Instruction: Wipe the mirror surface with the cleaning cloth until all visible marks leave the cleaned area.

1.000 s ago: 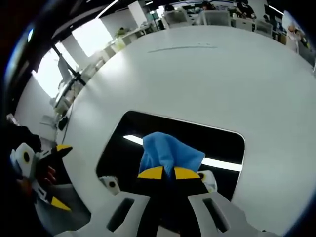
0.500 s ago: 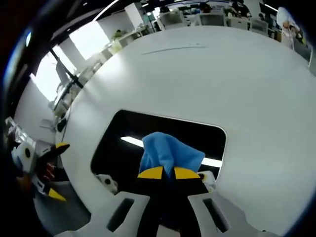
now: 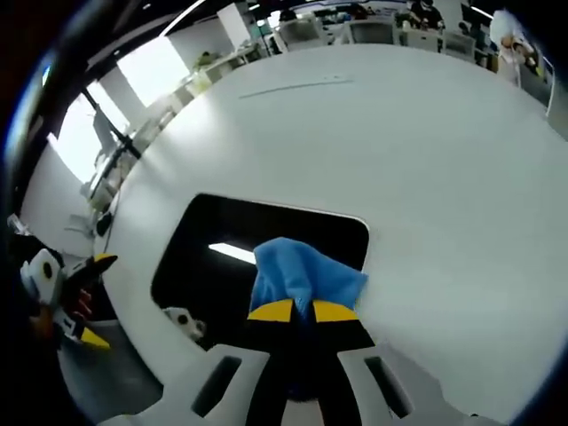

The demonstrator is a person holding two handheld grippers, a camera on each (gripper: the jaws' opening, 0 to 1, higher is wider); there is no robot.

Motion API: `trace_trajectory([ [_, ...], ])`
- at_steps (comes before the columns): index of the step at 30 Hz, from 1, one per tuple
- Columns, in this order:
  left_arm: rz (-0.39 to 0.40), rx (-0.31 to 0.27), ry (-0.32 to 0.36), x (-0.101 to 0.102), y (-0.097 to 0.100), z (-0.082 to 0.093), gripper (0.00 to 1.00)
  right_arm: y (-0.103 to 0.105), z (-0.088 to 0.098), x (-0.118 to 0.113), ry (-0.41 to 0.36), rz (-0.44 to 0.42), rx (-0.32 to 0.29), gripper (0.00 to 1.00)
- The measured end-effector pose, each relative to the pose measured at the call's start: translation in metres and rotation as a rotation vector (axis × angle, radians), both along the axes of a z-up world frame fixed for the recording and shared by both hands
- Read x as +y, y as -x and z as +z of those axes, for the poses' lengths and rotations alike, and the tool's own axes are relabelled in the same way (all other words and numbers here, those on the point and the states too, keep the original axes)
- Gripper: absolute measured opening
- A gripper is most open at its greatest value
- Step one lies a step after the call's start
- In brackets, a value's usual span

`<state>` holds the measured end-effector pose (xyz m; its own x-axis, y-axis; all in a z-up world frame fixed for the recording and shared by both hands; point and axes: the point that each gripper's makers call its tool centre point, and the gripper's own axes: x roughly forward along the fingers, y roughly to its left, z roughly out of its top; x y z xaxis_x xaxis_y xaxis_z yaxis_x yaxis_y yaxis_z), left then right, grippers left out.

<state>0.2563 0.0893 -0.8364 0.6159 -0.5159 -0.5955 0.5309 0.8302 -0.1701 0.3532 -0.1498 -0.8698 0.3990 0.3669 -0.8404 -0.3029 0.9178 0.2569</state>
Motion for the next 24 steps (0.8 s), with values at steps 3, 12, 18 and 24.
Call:
trace_trajectory([
  [3, -0.002, -0.004, 0.005, -0.001, 0.0, 0.001, 0.99, 0.0, 0.0, -0.006, 0.009, -0.014, 0.008, 0.01],
  [12, -0.01, 0.007, 0.002, -0.002, 0.002, -0.001, 0.99, 0.001, -0.001, -0.018, 0.052, -0.016, 0.014, 0.01],
  [18, -0.021, 0.011, -0.006, -0.003, 0.004, -0.002, 0.99, 0.0, -0.001, -0.022, 0.084, -0.05, 0.026, 0.01],
  [24, -0.018, 0.015, -0.004, -0.003, 0.004, -0.002, 0.99, 0.001, -0.002, -0.022, 0.09, -0.036, 0.001, 0.01],
])
